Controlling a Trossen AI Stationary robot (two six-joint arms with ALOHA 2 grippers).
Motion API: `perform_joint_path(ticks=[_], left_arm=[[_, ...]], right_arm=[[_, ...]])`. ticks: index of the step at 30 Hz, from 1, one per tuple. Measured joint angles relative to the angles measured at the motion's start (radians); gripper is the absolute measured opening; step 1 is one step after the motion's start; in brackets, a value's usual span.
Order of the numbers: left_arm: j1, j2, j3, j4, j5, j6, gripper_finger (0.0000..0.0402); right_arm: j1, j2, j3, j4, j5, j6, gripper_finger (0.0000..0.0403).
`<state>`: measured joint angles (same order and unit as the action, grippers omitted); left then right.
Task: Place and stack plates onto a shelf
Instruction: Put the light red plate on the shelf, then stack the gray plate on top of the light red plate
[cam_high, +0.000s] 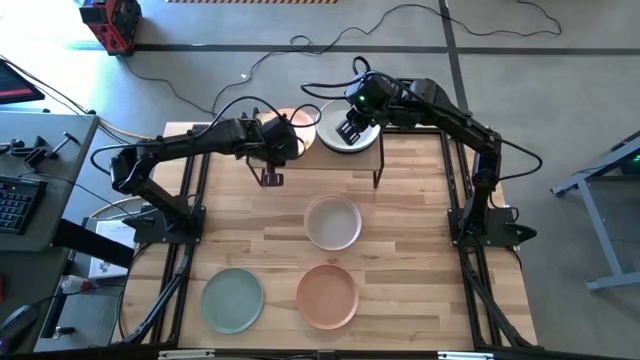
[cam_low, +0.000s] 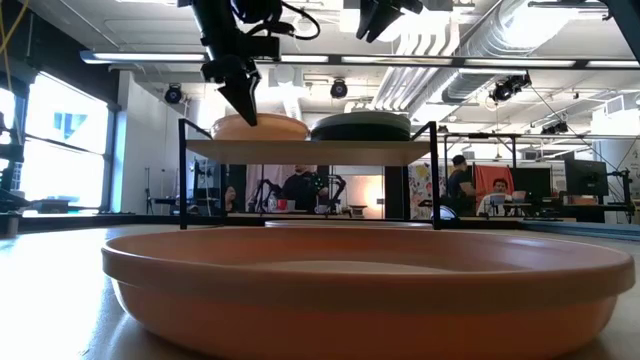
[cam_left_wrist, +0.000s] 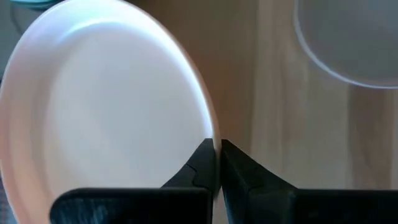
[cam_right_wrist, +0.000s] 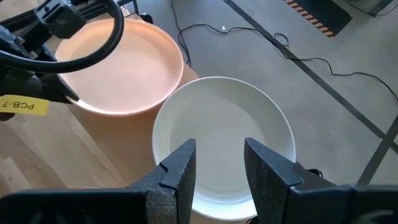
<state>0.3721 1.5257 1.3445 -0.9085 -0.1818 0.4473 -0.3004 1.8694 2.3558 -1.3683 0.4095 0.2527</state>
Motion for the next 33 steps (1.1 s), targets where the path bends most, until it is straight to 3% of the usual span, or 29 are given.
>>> perform_joint_path(ticks=[3,17,33], left_arm=[[0.004,0.000,0.000,0.000,0.042,0.000,0.0001],[0.010,0.000,0.000,0.001,0.040,0.002,0.0003],[-0.004,-0.001,0.000,-0.008,0.030,-0.017,0.0065]], right_arm=[[0.000,0.000,0.000,0.000,0.000,0.000,0.0114],[0.000,0.000,0.000,0.000,-0.001,0.000,0.0114],[0.000,0.000,0.000,-0.012,-0.002,0.000,0.0114]])
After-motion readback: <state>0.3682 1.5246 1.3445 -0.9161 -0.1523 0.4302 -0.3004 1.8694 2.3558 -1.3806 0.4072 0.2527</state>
